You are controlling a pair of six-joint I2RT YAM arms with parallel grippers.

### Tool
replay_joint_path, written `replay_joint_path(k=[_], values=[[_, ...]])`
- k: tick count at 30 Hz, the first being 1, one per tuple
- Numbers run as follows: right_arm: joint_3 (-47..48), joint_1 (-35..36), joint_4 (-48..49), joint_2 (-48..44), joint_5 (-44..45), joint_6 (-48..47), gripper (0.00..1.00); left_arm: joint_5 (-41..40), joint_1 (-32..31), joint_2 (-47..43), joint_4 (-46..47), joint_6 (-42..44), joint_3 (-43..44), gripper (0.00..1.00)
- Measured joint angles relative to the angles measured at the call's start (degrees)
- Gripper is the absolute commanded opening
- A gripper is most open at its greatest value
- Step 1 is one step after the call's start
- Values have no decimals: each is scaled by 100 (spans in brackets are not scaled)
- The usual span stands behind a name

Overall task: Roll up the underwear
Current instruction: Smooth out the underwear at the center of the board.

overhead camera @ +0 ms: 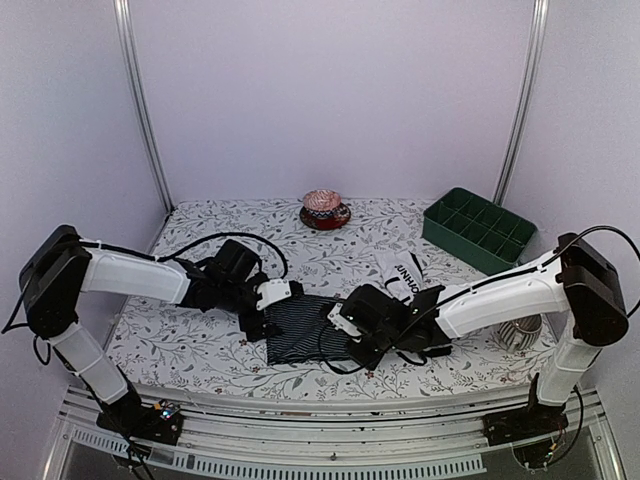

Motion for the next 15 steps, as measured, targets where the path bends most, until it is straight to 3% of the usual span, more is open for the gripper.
replay_joint_path(k=[15], values=[[-22, -76, -369, 273, 155, 297, 26, -269, -413, 157, -212, 271, -111, 97]])
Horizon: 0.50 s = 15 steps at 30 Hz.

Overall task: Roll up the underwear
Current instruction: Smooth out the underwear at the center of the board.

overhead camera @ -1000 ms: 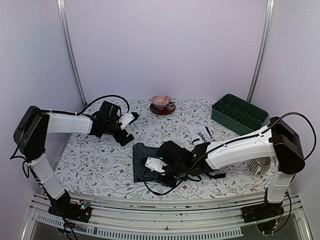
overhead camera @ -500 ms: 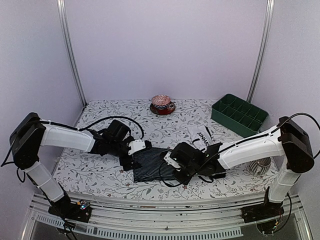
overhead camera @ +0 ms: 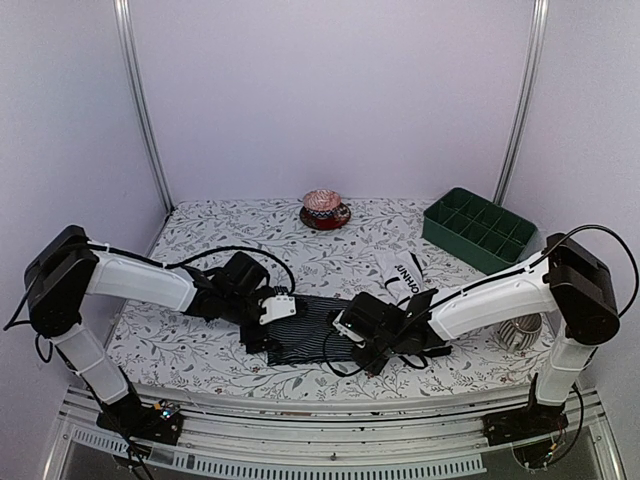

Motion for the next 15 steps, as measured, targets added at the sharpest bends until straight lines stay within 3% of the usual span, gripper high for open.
replay_joint_path(k=[15], values=[[4, -28, -173, -42, -361, 4, 25, -164, -79, -50, 105, 339, -76, 98]])
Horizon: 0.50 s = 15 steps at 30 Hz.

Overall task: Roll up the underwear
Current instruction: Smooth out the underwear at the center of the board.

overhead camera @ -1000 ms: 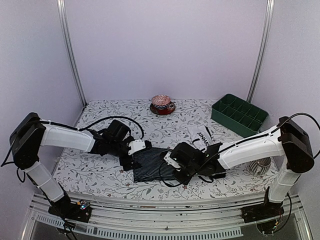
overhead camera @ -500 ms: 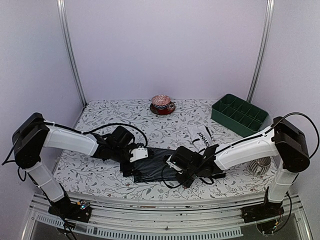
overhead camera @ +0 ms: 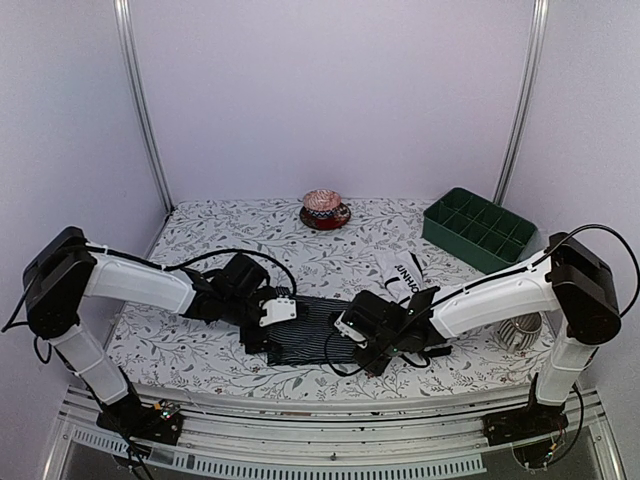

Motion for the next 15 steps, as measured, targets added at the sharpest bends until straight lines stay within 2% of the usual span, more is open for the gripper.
replay_joint_path(k=[7, 15], values=[[243, 2, -391, -22, -140, -37, 34, -103, -9, -186, -332, 39, 15, 98], [433, 2, -466, -354, 50, 0, 36, -20, -9, -533, -684, 37, 254, 98]])
